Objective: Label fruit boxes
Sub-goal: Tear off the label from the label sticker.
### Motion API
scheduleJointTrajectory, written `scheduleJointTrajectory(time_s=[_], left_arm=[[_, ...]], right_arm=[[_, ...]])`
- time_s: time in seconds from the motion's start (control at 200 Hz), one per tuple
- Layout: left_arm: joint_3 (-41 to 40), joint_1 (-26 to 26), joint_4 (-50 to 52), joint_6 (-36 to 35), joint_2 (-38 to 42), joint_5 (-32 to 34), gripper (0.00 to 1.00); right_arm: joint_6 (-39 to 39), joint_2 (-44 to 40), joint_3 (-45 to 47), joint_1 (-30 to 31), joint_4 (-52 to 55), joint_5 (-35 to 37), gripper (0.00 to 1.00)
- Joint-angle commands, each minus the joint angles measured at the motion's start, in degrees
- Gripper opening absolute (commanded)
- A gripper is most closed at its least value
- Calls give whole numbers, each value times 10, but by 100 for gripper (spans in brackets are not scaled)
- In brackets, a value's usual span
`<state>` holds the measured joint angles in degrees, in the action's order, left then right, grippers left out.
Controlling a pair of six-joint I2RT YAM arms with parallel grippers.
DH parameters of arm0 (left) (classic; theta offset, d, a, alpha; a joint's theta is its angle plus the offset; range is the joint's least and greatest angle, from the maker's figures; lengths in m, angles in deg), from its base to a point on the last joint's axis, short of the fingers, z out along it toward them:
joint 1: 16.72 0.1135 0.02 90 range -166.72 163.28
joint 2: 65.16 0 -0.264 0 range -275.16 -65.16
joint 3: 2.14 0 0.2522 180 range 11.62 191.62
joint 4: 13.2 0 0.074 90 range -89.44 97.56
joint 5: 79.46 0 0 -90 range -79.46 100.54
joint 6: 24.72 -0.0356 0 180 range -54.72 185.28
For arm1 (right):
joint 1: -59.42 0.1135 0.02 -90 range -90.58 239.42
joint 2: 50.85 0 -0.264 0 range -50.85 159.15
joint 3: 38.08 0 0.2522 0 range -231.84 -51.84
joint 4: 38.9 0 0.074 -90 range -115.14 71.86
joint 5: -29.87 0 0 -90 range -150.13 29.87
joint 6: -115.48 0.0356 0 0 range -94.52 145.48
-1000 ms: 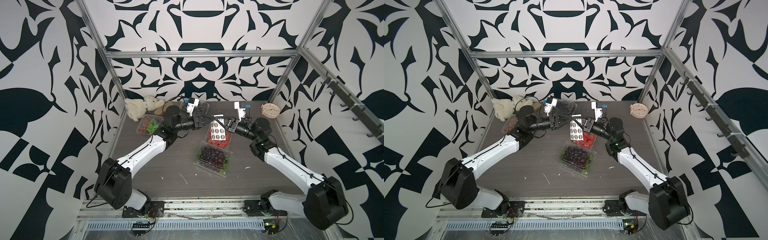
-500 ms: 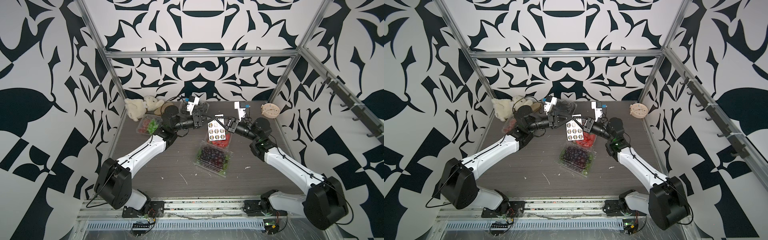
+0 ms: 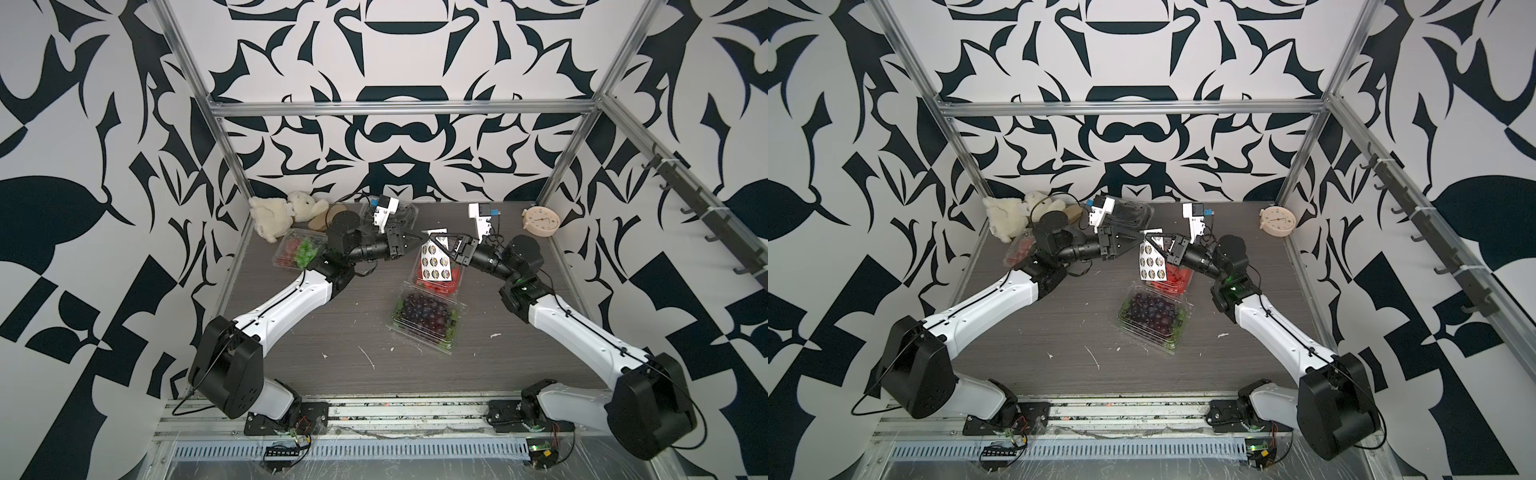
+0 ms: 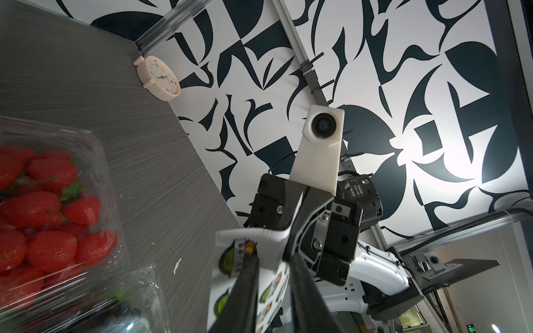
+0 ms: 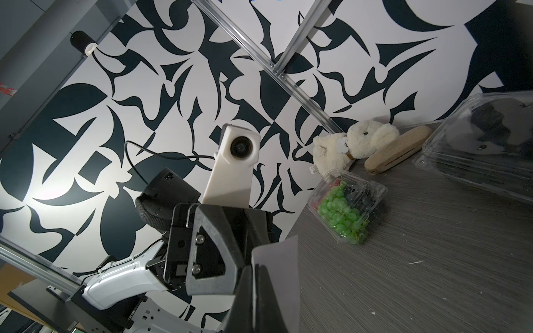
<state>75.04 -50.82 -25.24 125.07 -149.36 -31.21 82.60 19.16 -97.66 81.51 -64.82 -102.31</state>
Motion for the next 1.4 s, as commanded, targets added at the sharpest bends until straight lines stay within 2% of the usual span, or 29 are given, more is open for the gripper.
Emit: scheduleJointTrajectory(time_s=[0.0, 0.75, 0.925, 1.12, 1.27, 1.365, 1.395], left_arm=[[9, 0, -11, -6, 2, -8, 22], [16, -1, -29, 9, -14, -12, 14], [14, -1, -33, 10, -11, -11, 0], [8, -1, -39, 15, -1, 4, 0], [7, 2, -32, 14, 8, 15, 0], [7, 3, -34, 16, 9, 16, 0], [7, 2, -35, 17, 9, 17, 0]], right_arm=[[-1, -17, -7, -1, -35, -1, 0], [2, -19, -5, -1, -42, -5, 0], [1, -19, -3, -1, -42, -5, 0], [-15, -31, 1, -2, -22, -5, 0], [-64, -69, 11, -2, 42, 4, 14], [-91, -93, 21, -2, 76, 15, 19], [-97, -98, 24, -2, 82, 16, 24]])
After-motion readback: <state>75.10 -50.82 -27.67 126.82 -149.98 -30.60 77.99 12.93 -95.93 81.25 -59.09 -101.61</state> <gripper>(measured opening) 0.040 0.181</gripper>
